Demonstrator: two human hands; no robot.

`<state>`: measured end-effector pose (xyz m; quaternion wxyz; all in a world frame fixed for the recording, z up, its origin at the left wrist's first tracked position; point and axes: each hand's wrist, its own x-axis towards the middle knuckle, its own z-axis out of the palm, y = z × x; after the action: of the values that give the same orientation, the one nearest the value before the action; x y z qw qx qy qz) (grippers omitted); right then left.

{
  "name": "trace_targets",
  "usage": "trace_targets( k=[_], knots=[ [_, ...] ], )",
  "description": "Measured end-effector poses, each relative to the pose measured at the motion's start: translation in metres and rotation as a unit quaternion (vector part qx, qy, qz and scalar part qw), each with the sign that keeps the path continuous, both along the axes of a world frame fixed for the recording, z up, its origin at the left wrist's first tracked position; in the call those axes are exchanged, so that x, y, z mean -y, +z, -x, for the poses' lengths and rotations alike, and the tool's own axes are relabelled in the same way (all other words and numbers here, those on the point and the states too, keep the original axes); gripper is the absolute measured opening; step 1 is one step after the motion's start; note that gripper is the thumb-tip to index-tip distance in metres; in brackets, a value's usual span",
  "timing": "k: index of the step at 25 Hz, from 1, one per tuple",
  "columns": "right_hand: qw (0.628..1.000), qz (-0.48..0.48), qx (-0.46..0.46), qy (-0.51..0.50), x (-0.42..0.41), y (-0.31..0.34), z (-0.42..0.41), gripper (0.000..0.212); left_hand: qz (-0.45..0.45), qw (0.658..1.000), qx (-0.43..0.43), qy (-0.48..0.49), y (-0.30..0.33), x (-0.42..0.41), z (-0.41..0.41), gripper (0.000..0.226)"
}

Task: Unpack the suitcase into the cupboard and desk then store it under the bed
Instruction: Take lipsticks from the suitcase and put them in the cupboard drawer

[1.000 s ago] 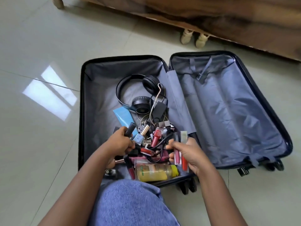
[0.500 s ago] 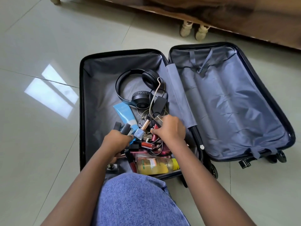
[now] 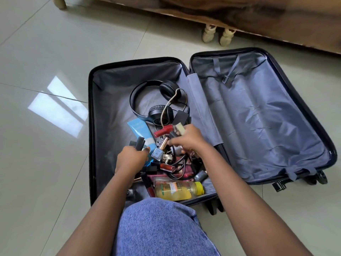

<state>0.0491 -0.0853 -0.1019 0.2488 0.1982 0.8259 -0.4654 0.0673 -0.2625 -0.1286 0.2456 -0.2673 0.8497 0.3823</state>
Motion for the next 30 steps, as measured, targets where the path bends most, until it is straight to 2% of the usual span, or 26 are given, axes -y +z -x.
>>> trace_targets(
  k=[1,3,5,6,7,9,10,11,12,13,14,16,18,20,22,24,25,27,30],
  knots=[
    [0.990,-0.095,-0.004,0.104,0.004,0.001,-0.002,0.022,-0.006,1.000,0.003,0.005,0.001,0.000,-0.001,0.027],
    [0.930,-0.247,-0.025,0.272,0.017,0.003,-0.009,0.015,-0.008,1.000,0.009,0.008,0.004,0.001,-0.005,0.026],
    [0.882,-0.318,-0.055,0.342,0.031,0.000,-0.015,0.015,-0.010,0.999,0.018,0.025,0.006,0.006,-0.008,0.025],
    [0.871,-0.334,-0.068,0.353,0.034,-0.004,-0.018,0.018,-0.016,0.999,0.023,0.037,0.006,0.009,-0.011,0.025],
    [0.874,-0.334,-0.080,0.344,0.035,-0.007,-0.019,0.020,-0.027,0.998,0.027,0.052,0.005,0.012,-0.013,0.025],
    [0.922,-0.281,-0.109,0.241,0.028,-0.011,-0.024,0.022,-0.092,0.991,0.032,0.095,0.004,0.018,-0.018,0.025],
    [0.960,-0.210,-0.121,0.139,0.023,-0.009,-0.027,0.022,-0.134,0.984,0.033,0.114,0.005,0.020,-0.020,0.026],
    [0.987,-0.100,-0.125,0.012,0.018,-0.004,-0.031,0.024,-0.177,0.976,0.033,0.121,0.009,0.021,-0.020,0.026],
    [0.986,0.034,-0.121,-0.109,0.012,0.003,-0.036,0.028,-0.219,0.968,0.035,0.116,0.016,0.020,-0.021,0.027],
    [0.963,0.151,-0.114,-0.194,0.008,0.011,-0.041,0.030,-0.261,0.959,0.039,0.100,0.023,0.018,-0.021,0.030],
    [0.941,0.222,-0.103,-0.235,0.005,0.018,-0.046,0.033,-0.300,0.950,0.045,0.076,0.030,0.016,-0.021,0.033],
    [0.929,0.271,-0.080,-0.238,0.007,0.029,-0.051,0.030,-0.354,0.933,0.058,0.014,0.042,0.012,-0.020,0.036],
    [0.942,0.267,-0.048,-0.197,0.012,0.036,-0.053,0.027,-0.368,0.926,0.061,-0.053,0.048,0.010,-0.021,0.032],
    [0.950,0.255,-0.027,-0.178,0.006,0.037,-0.054,0.032,-0.369,0.923,0.072,-0.078,0.049,0.009,-0.022,0.033],
    [0.944,0.211,-0.048,-0.251,-0.013,0.034,-0.053,0.031,-0.371,0.925,0.069,-0.052,0.048,0.011,-0.024,0.040],
    [0.942,0.117,-0.076,-0.305,-0.034,0.024,-0.045,0.023,-0.375,0.926,0.045,-0.006,0.044,0.014,-0.024,0.041],
    [0.952,0.061,-0.083,-0.288,-0.041,0.017,-0.037,0.021,-0.383,0.923,0.046,0.019,0.042,0.016,-0.024,0.040],
    [0.978,-0.025,-0.093,-0.184,-0.045,0.007,-0.017,0.023,-0.412,0.907,0.063,0.055,0.041,0.016,-0.023,0.029],
    [0.993,-0.105,-0.046,-0.025,-0.039,-0.001,0.004,0.025,-0.457,0.883,0.079,0.070,0.043,0.014,-0.024,0.011]
  ],
)
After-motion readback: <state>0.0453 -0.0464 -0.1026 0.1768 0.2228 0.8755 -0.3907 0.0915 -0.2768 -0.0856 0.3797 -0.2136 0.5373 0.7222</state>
